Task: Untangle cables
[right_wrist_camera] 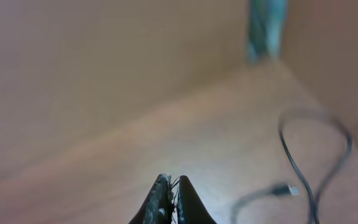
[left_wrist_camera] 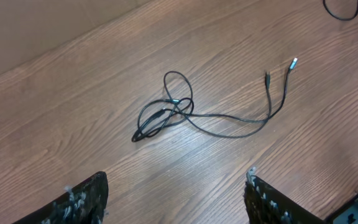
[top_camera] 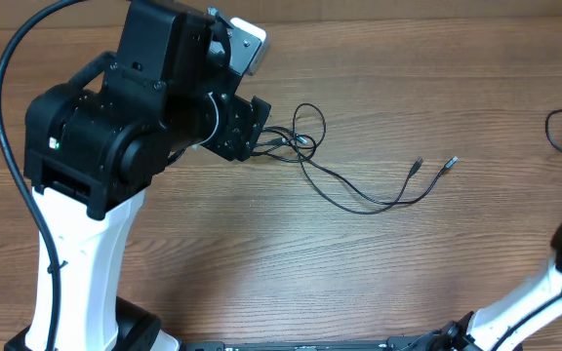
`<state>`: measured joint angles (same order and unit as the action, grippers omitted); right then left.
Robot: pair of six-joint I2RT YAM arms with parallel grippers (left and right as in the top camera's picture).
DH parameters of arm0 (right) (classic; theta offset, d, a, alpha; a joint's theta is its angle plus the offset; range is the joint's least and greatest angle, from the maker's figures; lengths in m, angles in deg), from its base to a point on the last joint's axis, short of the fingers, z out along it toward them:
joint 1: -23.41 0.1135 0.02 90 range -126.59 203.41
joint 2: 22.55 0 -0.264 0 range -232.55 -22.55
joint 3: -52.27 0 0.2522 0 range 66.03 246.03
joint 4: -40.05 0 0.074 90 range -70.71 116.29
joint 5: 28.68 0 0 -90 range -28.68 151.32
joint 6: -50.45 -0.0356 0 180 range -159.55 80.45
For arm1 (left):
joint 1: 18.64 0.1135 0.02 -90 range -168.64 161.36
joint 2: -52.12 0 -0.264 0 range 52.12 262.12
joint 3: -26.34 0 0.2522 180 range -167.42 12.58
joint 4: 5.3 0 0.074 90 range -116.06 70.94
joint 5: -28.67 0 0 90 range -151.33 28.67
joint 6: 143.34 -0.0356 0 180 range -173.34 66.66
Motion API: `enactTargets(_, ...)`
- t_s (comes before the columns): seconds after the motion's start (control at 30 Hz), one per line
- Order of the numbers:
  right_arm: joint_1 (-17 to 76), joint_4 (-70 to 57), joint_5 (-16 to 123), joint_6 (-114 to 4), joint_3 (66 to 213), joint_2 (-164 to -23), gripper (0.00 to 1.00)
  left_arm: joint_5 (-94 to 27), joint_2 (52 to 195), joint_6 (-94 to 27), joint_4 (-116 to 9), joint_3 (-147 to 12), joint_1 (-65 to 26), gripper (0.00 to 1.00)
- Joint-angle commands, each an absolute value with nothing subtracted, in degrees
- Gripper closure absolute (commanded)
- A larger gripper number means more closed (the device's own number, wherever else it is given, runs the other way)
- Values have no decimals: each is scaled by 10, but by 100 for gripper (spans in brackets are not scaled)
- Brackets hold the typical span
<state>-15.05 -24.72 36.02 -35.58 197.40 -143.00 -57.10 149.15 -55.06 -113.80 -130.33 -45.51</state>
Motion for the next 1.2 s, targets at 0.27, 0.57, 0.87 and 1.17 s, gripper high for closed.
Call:
enactTargets(0.27, -125, -129, 97, -549, 1981, -1272, 91, -586, 1525, -562, -1135, -1308, -453, 33)
enactTargets(0.57, -93, -158, 177, -543, 1889, -1109, 91, -588, 1561, -575, -1134, -1308, -453, 31)
enactTargets(0.87, -17, -14, 221, -492, 1610, -903, 87, -629, 1564, -570, -1078, -1309, -452, 34)
enactTargets(1.17, 122, 143, 372, -505, 1386, -759, 84, -698, 1531, -555, -1020, -1309, -452, 28)
